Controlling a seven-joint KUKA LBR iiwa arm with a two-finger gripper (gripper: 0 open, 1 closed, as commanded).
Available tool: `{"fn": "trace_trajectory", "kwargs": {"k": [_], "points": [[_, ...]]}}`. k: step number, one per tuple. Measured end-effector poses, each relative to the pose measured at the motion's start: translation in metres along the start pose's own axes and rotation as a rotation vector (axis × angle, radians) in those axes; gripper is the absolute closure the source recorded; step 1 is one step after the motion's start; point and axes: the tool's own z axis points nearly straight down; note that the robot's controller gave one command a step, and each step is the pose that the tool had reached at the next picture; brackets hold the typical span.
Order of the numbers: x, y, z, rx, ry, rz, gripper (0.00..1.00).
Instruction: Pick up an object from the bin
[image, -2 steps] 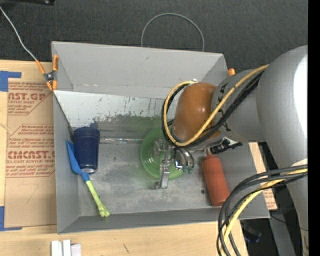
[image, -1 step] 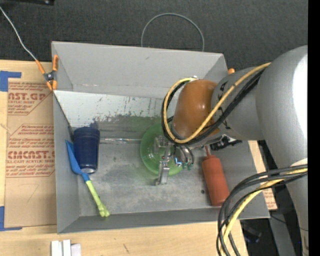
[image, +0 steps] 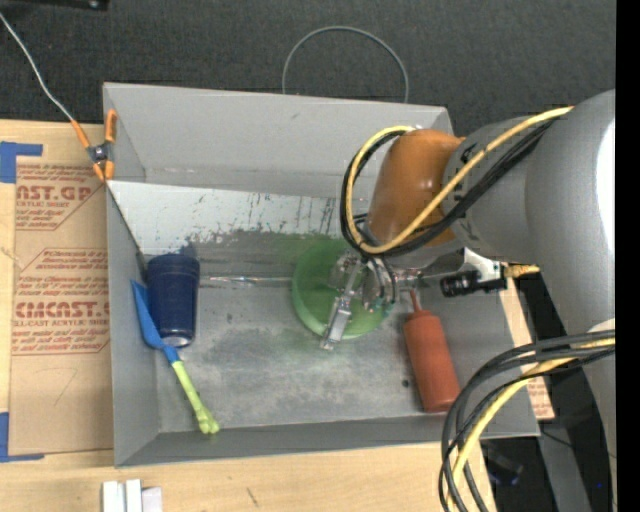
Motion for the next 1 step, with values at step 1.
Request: {"fn": "trace_trajectory", "kwargs": {"k": [1], "points": [[0.0059,0.0239,0.0272,-0.009,-0.016,0.069,0.0]]}}
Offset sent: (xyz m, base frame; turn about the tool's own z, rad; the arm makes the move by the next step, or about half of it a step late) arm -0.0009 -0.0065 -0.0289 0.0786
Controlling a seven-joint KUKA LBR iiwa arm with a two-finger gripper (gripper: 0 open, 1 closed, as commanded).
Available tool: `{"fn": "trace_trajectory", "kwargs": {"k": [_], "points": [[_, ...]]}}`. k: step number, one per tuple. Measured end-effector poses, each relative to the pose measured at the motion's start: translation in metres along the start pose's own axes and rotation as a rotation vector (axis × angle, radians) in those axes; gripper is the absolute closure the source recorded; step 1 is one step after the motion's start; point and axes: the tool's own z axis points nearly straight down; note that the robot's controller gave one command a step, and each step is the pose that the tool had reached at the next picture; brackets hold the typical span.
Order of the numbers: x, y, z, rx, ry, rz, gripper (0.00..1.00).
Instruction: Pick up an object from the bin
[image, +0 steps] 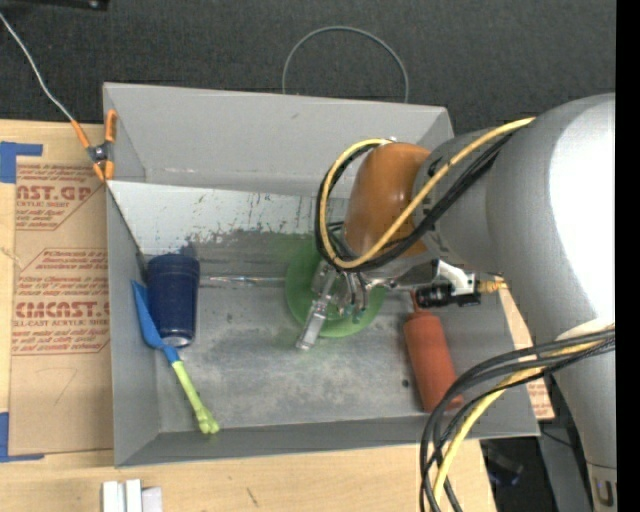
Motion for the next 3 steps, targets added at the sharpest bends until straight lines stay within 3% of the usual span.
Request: {"fn": "trace_trajectory", "kwargs": {"k": [1,3], "points": [[-0.007,-0.0301,0.0032,0.012,0.026,0.009,1.0],[-0.0061,-0.0304,0.0005,0.013,0.028,0.009,1.0]]}}
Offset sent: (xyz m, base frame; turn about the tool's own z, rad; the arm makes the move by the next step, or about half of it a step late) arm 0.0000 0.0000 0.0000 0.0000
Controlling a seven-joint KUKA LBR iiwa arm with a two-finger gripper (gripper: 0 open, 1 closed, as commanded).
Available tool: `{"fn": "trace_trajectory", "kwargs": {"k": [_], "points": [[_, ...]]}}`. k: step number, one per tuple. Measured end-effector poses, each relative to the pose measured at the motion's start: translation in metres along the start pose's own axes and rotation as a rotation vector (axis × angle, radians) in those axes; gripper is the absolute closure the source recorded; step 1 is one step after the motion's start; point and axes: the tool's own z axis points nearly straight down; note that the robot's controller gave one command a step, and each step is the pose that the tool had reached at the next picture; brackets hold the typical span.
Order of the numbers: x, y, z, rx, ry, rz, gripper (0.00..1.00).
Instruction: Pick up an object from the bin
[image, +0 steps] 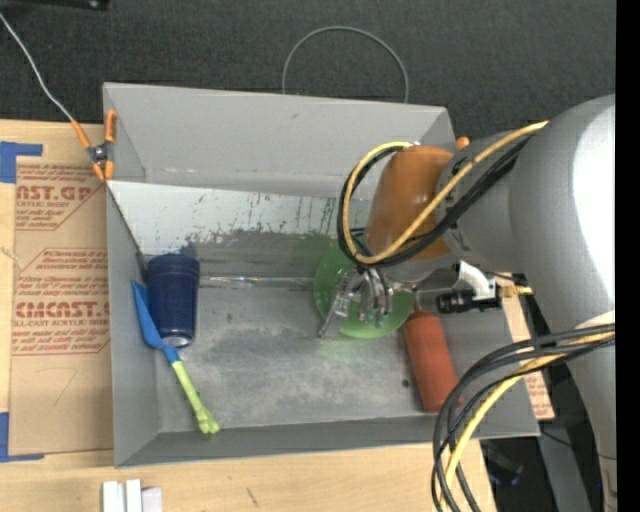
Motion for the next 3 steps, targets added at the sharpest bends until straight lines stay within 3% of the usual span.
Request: {"fn": "trace_trajectory", "kwargs": {"k": [1,3], "points": [[0.002,-0.001,-0.019,0.002,0.006,0.0,1.0],[0.001,0.0,-0.076,-0.002,-0.003,0.0,1.0]]}}
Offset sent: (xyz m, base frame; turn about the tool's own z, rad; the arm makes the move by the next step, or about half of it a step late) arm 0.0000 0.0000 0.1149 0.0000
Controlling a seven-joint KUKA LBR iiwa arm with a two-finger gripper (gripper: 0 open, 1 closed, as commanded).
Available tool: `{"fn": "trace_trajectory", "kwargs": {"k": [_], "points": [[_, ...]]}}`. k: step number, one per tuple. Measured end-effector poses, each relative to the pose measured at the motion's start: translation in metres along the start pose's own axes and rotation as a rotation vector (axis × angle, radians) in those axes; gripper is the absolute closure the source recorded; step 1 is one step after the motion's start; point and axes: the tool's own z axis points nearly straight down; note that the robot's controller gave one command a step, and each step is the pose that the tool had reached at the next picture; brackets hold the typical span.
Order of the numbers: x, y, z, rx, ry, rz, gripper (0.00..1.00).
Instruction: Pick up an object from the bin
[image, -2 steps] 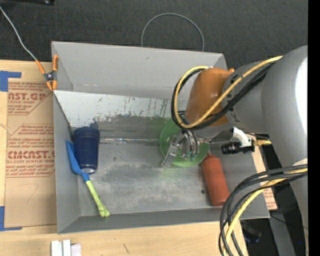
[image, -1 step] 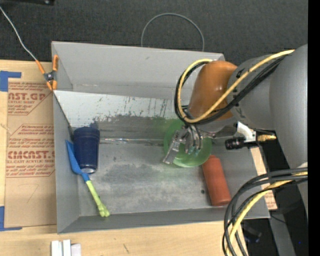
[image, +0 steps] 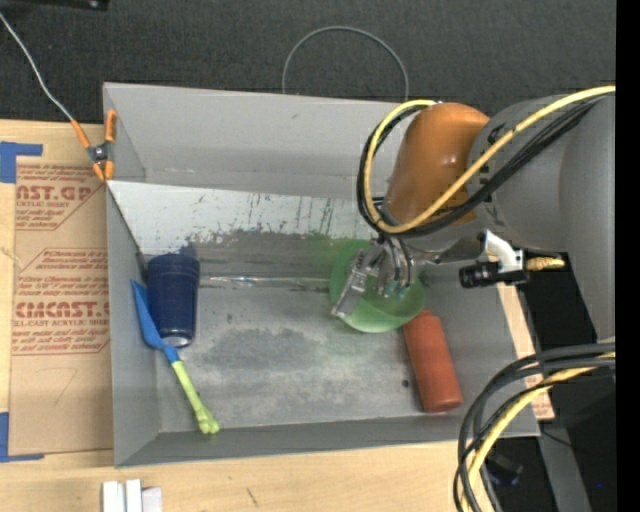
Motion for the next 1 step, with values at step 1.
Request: {"fn": "trace_trajectory", "kwargs": {"k": [1], "points": [[-0.0001,0.0003,-0.0201,-0.002,-0.003,0.0,1.0]]}}
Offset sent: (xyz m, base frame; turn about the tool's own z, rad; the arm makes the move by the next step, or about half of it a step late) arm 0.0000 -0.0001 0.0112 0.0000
